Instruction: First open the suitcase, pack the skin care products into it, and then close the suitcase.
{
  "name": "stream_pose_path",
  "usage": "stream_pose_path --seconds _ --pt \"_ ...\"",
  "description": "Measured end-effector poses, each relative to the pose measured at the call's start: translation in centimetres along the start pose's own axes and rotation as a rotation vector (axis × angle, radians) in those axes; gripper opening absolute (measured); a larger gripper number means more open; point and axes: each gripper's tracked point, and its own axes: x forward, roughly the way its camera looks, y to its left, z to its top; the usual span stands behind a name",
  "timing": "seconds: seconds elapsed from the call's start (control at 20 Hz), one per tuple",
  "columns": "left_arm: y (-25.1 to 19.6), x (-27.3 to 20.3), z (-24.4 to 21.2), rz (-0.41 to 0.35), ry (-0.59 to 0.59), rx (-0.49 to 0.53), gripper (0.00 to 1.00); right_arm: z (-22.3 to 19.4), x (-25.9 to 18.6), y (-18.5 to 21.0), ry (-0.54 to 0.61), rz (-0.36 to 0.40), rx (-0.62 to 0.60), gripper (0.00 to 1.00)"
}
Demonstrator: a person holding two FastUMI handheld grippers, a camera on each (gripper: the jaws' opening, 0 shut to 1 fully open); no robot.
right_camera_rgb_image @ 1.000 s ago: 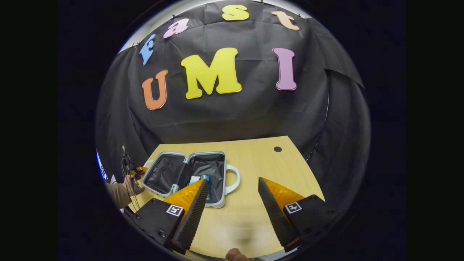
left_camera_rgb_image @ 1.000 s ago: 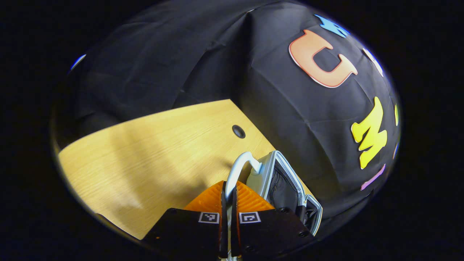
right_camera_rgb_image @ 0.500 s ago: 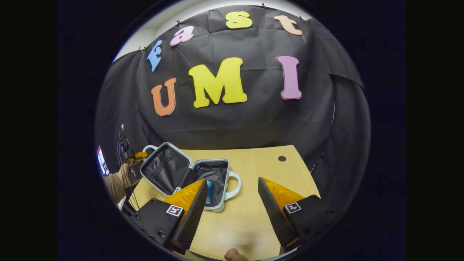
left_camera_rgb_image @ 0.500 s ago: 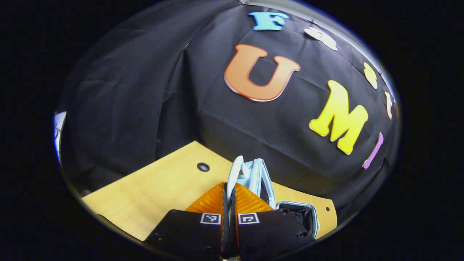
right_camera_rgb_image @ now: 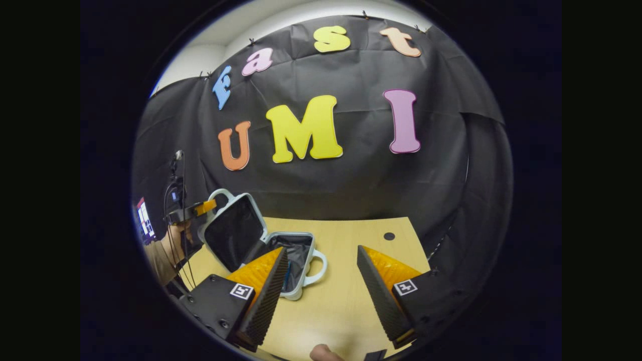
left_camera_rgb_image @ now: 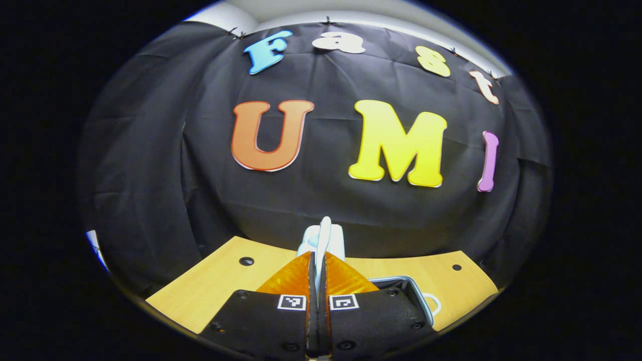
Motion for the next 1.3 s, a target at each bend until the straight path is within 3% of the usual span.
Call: stream_pose_path --seconds 0.05,0.2,0.35,0.5,0.7,0.75,0.8,1.3 --pt "-1.6 -0.2 -0.1 -0.005 -0.001 0.005 0.03 -0.1 -0.3 -0.5 0.001 0.004 -0.009 0.82" --pt "-6.1 -0.7 -0.7 -0.027 0.006 -0.006 0.03 -0.1 -1.3 -2.0 -0.002 0.014 -0.028 0.79" --pt "-10.6 -1.0 -2.0 -0.07 0.027 -0.019 0.03 -0.5 -2.0 -3.8 0.001 0.017 -0.045 0.82" --pt "-13.5 -1.0 -3.3 -0.08 0.054 -0.011 0.03 -0.3 -2.1 -5.4 0.013 0.025 -0.049 0.79" --pt "-17.8 -0.9 -6.0 -0.118 0.109 -0.029 0.05 -1.2 -2.8 -6.9 0.033 0.031 -0.047 0.82" --pt "-18.8 -0.7 -6.8 -0.125 0.121 -0.015 0.05 -1.5 -3.1 -7.3 0.038 0.03 -0.045 0.79" --pt "-19.8 -0.6 -7.7 -0.133 0.136 0.001 0.05 -1.8 -3.1 -7.8 0.045 0.029 -0.041 0.83" --pt "-26.8 1.6 -17.4 -0.149 0.318 0.131 0.05 -5.1 -3.4 -13.5 0.112 -0.04 0.038 0.83"
